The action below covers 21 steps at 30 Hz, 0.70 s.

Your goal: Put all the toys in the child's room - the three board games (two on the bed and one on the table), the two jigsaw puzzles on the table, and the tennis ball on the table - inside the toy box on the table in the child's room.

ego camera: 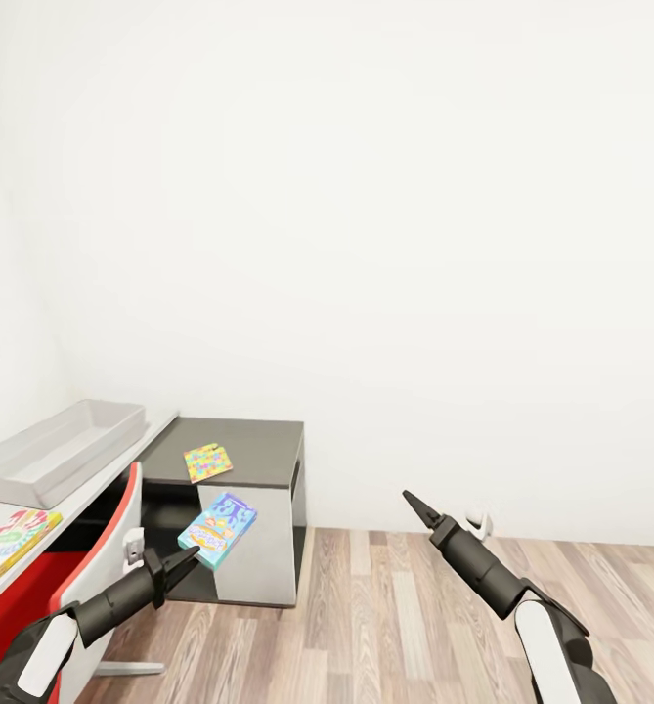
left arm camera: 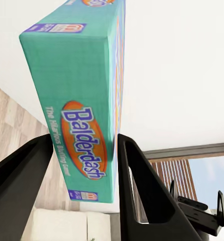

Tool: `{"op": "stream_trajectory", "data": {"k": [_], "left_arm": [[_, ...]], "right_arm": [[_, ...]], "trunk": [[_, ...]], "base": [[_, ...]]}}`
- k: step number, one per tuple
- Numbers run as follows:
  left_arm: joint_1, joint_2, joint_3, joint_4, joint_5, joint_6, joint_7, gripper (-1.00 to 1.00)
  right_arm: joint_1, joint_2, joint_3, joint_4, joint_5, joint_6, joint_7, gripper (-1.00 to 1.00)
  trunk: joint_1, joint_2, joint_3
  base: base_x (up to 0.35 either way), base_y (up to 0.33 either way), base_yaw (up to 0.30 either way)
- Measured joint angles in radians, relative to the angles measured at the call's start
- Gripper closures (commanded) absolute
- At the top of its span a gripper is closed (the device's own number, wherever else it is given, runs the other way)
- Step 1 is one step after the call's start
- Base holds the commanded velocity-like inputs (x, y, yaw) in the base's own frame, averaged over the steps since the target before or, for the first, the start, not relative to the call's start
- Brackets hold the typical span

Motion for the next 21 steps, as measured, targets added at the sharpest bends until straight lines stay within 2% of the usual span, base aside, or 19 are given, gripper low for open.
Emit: {"op": "stream_trajectory", "data": {"k": [11,21], "left_arm": [[0.0,0.0,0.0,0.0,-0.002,-0.001,0.0,1.0],[0.0,0.0,0.0,0.0,-0.004,-0.002,-0.001,1.0]], "right_arm": [[0.0,0.002,0.0,-0.002,0.001,0.0,0.001,-1.0],[0.0,0.001,0.0,-0.001,0.001,0.0,0.0,-1.0]], "trunk": [[0.0,0.0,0.0],[0.0,0.0,0.0]], "base": [[0.191,0.033,0.011],[0.152,0.002,0.169]]}}
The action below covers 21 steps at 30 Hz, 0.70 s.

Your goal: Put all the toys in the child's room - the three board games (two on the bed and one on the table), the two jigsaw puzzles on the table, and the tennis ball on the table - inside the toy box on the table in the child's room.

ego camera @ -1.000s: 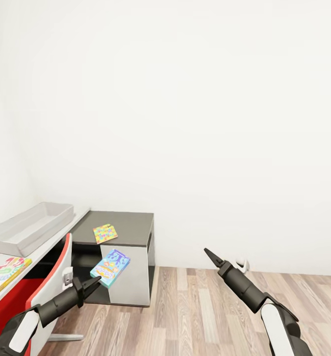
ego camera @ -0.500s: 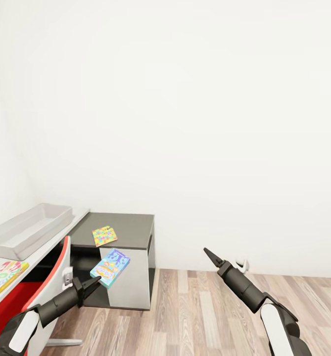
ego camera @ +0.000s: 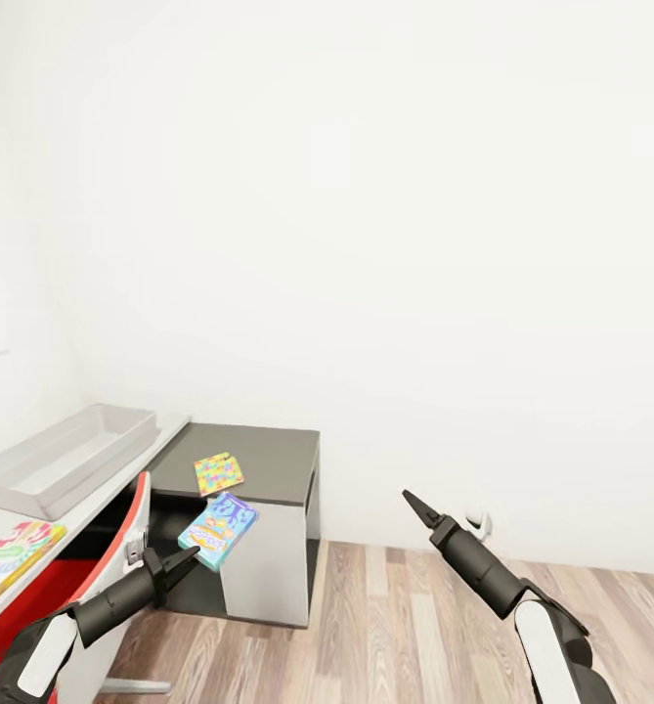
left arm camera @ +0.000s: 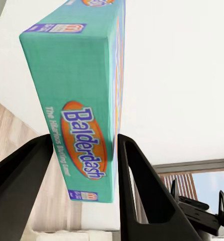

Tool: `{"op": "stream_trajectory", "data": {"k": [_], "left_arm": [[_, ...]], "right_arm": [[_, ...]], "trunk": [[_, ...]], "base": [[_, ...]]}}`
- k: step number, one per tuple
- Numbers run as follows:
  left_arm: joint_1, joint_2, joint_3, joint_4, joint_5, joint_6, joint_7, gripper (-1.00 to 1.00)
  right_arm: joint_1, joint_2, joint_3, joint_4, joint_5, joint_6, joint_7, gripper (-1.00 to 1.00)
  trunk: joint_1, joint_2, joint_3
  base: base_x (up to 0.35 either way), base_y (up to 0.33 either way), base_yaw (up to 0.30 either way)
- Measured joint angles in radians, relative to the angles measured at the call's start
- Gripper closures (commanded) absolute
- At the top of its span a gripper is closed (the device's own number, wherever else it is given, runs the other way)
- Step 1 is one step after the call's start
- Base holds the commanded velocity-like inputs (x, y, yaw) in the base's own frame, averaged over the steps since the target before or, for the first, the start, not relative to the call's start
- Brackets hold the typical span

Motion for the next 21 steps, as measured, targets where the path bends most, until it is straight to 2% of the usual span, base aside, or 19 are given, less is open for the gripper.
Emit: {"op": "stream_trajectory", "data": {"k": [11,21], "left_arm": [[0.0,-0.001,-0.001,0.0,-0.001,-0.001,0.001,1.0],[0.0,-0.001,-0.001,0.0,0.003,0.002,0.001,1.0]], "right_arm": [[0.0,-0.001,0.0,0.0,0.001,0.0,0.001,-1.0],[0.0,-0.002,0.0,0.0,0.0,0.0,0.001,-1.0]], "trunk": [[0.0,0.0,0.0],[0.0,0.0,0.0]], "base": [[0.191,0.0,0.267],[0.108,0.0,0.033]]}}
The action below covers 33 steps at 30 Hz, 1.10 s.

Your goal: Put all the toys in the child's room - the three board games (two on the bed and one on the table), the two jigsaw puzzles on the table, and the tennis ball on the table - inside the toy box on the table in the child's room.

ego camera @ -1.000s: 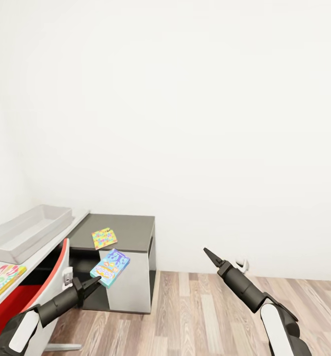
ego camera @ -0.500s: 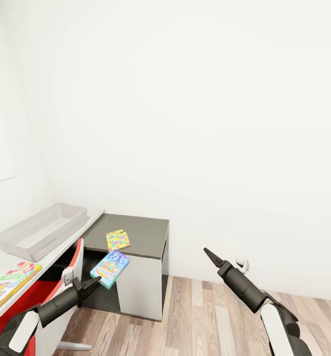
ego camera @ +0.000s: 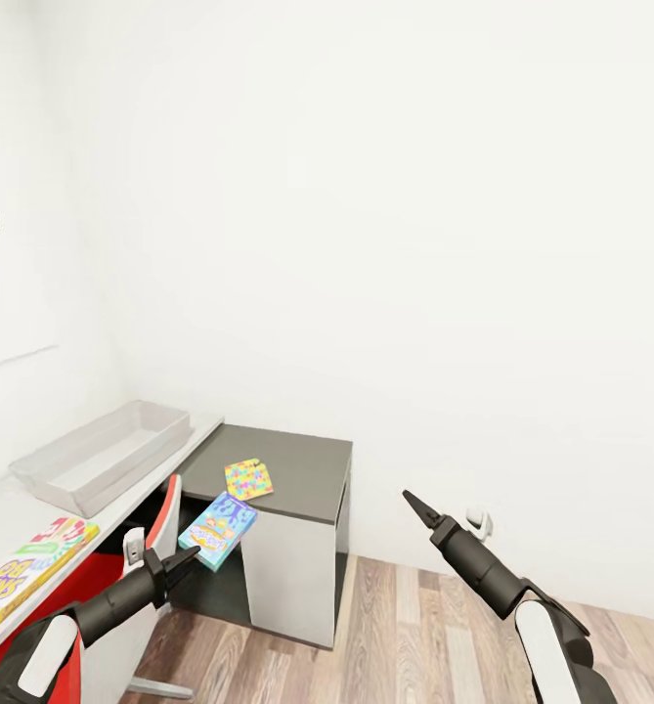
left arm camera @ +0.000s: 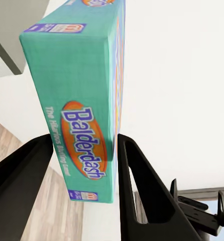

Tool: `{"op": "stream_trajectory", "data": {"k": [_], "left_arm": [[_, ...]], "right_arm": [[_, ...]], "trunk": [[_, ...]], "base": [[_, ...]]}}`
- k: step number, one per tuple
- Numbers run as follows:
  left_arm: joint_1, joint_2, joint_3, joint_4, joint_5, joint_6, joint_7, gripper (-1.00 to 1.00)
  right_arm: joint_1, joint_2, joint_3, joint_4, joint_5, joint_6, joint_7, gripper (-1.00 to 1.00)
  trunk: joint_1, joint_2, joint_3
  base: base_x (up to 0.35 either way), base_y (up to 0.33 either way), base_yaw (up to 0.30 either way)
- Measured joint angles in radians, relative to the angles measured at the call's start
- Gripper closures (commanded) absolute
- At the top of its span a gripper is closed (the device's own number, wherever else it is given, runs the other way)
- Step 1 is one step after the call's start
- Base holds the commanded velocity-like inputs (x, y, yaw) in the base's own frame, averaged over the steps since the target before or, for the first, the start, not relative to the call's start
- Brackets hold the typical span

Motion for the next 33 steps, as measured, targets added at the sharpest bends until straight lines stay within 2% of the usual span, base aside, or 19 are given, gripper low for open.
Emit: {"op": "stream_trajectory", "data": {"k": [8,15,22,24,29,33], "left_arm": [[0.0,0.0,0.0,-0.011,0.006,0.002,-0.004,1.0],[0.004,0.002,0.0,-0.102,0.011,0.015,-0.008,1.0],[0.004,0.024,0.001,-0.128,0.012,0.059,-0.04,1.0],[0.004,0.041,0.001,-0.144,0.015,0.086,-0.071,1.0],[0.005,0.12,0.001,-0.166,0.012,0.144,-0.129,1.0],[0.005,0.143,0.001,-0.169,0.016,0.172,-0.161,1.0]], "right_arm": [[0.0,-0.001,0.0,0.0,0.0,0.0,0.0,-1.0],[0.0,-0.002,0.0,-0.001,0.0,0.0,0.0,-1.0],[0.0,-0.002,0.0,-0.004,0.0,0.0,0.001,-1.0],[0.001,-0.003,0.0,-0.005,0.0,0.0,0.001,-1.0],[0.003,0.002,0.0,-0.006,0.0,0.0,0.001,-1.0],[0.004,0.005,0.001,-0.01,0.0,0.0,0.001,-1.0]], "trunk": [[0.0,0.0,0.0],[0.0,0.0,0.0],[0.0,0.0,0.0],[0.0,0.0,0.0],[0.0,0.0,0.0],[0.0,0.0,0.001]], "base": [[0.092,0.0,0.0],[0.046,0.0,0.0],[0.004,0.0,0.0],[0.0,0.0,0.0],[0.0,0.0,0.0],[0.0,0.0,0.058]]}}
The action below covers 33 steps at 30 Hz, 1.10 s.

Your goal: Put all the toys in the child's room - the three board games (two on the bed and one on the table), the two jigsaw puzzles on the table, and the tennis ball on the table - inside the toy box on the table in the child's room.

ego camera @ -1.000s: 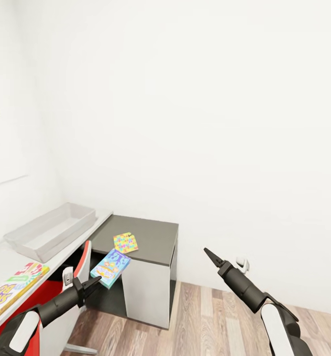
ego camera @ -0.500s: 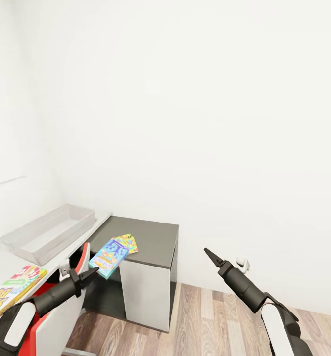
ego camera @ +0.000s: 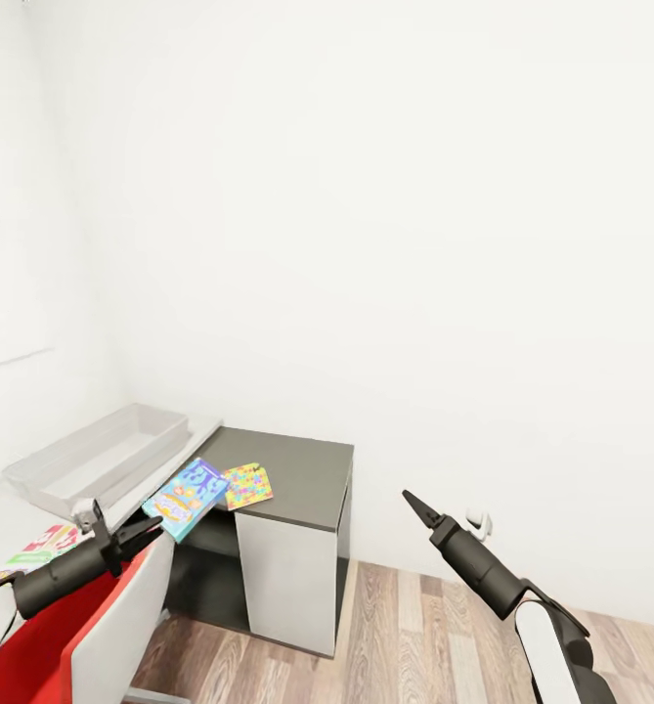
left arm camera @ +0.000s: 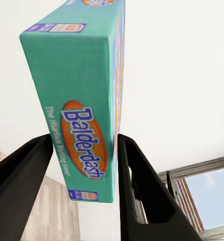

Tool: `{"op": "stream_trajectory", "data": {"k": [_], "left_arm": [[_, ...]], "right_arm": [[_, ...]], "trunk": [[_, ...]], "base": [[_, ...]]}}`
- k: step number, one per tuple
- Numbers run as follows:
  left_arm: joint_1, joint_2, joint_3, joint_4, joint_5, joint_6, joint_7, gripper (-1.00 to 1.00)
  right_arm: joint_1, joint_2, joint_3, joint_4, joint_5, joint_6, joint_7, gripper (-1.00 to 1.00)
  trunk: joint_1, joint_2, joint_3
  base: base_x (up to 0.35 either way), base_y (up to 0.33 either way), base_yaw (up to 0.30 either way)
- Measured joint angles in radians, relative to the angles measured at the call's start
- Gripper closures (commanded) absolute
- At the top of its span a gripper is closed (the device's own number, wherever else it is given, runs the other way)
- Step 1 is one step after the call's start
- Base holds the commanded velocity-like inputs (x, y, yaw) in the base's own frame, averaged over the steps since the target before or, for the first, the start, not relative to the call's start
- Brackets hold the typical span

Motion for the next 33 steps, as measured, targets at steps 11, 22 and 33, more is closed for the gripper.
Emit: {"op": "stream_trajectory", "data": {"k": [11,22,33], "left_arm": [[0.001,0.005,0.0,0.0,-0.019,-0.005,-0.108,1.0],[0.001,0.004,-0.001,0.0,-0.024,-0.009,-0.111,1.0],[0.001,0.004,-0.001,0.0,-0.024,-0.01,-0.111,1.0]], "right_arm": [[0.0,0.0,0.032,-0.02,0.002,-0.001,-0.003,-1.0],[0.001,-0.004,0.038,-0.021,0.002,0.0,-0.003,-1.0],[0.0,-0.004,0.038,-0.021,0.002,0.0,-0.004,-1.0]], "trunk": [[0.0,0.0,0.001],[0.0,0.0,0.001],[0.0,0.0,0.001]], "base": [[0.0,0.0,0.259],[0.0,0.0,0.288],[0.051,0.0,0.288]]}}
